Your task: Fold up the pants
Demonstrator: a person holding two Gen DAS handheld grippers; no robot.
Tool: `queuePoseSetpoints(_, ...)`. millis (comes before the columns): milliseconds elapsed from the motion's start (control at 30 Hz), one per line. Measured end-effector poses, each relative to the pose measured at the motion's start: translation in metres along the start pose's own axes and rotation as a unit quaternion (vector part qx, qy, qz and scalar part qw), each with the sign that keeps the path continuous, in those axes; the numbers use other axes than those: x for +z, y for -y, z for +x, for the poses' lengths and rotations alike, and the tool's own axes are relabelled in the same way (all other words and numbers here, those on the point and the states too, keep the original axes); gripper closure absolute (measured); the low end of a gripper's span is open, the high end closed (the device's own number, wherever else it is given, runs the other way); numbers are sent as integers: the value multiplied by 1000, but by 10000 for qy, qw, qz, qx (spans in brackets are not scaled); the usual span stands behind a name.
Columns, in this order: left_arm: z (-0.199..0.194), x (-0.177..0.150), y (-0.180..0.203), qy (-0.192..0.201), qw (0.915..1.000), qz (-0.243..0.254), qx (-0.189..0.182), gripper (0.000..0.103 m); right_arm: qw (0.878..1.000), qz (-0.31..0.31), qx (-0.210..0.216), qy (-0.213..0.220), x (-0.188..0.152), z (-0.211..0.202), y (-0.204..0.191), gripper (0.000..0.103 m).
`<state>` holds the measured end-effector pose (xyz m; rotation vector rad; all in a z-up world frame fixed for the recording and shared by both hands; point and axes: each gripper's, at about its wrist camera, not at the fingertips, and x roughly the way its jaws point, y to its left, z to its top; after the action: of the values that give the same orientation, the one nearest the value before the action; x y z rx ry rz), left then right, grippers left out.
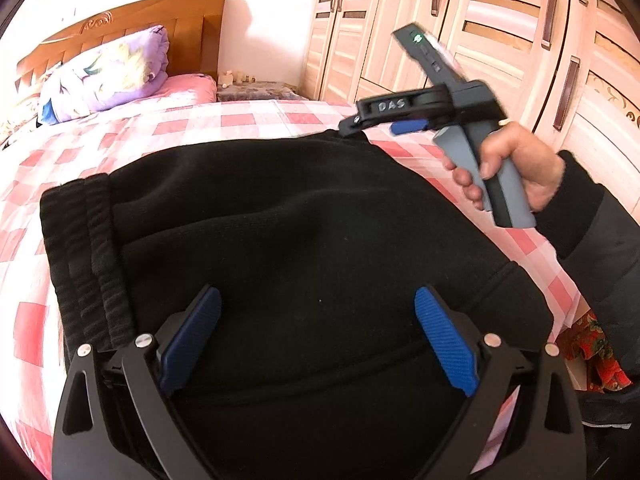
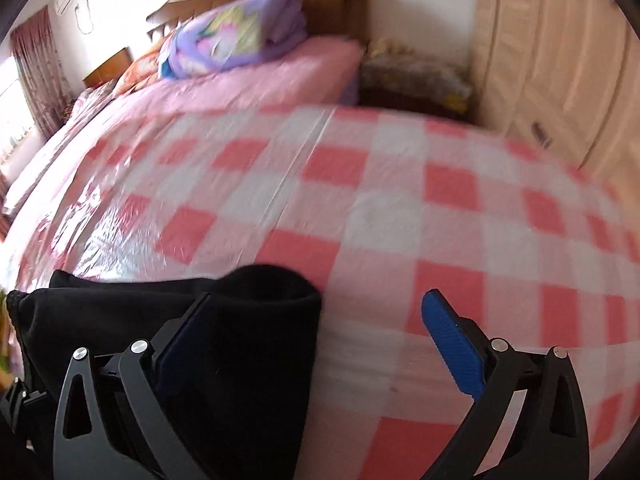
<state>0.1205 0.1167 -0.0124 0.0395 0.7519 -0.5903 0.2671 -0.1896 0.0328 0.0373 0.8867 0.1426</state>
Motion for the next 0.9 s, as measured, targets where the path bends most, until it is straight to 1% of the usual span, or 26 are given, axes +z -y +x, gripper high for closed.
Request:
queuePoseSetpoints(67,-1,-2,-1,31,10000,11,-6,6,9996,74,226,137,-2,-15,2,5)
queuePoseSetpoints(100,-1,-3,-1,39,10000,13,-6,6,9994,17,313,111,-4,-18,1,5)
queuePoseSetpoints(133,-1,-3,-1,51,10000,17,-6,6,9992,-143,373,-85,-6,-11,-3,5)
queuePoseSetpoints(167,-2,-3,0,54,10000,18,-6,6,9985,-283,345,-330,-8,0,-8,5)
queuePoseSetpoints(200,-2,-3,0,47,10000,16,-7,6,9971,-417,137,-618,-11,15,-14,5)
queuePoseSetpoints(233,-2,-3,0,23,10000,3,-10,6,9960,-482,-126,-745,-15,24,-15,5)
queuePoseSetpoints(267,-3,-2,0,-4,10000,-8,-15,6,9969,-402,-102,-662,-20,22,-15,5)
queuePoseSetpoints(333,-5,0,0,-56,10000,-12,-53,6,9987,-283,131,-399,-28,5,-19,5)
queuePoseSetpoints(367,-7,0,0,-74,9999,-9,-95,6,9989,-307,289,-191,-36,-9,-25,5)
queuePoseSetpoints(400,-8,0,0,-92,9999,-7,-128,6,9981,-408,455,-72,-46,-20,-34,4)
queuePoseSetpoints(433,-11,0,0,-112,9997,-7,-196,6,9965,-624,538,-151,-56,-19,-43,4)
queuePoseSetpoints(467,-13,0,-1,-119,9996,-13,-262,6,9939,-907,527,-347,-69,-17,-54,5)
queuePoseSetpoints(500,-15,0,-1,-131,9994,-11,-315,6,9926,-1049,502,-347,-81,-20,-59,5)
queuePoseSetpoints(533,-16,-1,-2,-162,9992,14,-364,6,9939,-900,597,-219,-86,-28,-55,4)
queuePoseSetpoints(600,-20,-1,-2,-278,9981,100,-536,6,9921,-670,942,-481,-88,-34,-44,4)
queuePoseSetpoints(633,-22,1,-3,-350,9973,116,-640,6,9907,-621,1093,-519,-88,-39,-39,4)
queuePoseSetpoints(700,-25,5,-5,-436,9961,78,-759,6,9937,-522,973,-206,-86,-56,-30,4)
queuePoseSetpoints(733,-27,8,-6,-466,9956,14,-812,6,9938,-430,1017,-121,-86,-61,-27,4)
queuePoseSetpoints(767,-29,14,-7,-470,9953,-92,-847,5,9926,-365,1149,-120,-87,-62,-26,4)
queuePoseSetpoints(833,-33,25,-7,-345,9971,-162,-666,3,9919,-470,1142,-306,-96,-54,-37,4)
queuePoseSetpoints(867,-35,33,-8,-295,9969,-214,-694,3,9878,-776,1202,-619,-109,-45,-53,4)
queuePoseSetpoints(900,-36,37,-9,-256,9960,-273,-810,3,9888,-906,1096,-461,-118,-49,-61,4)
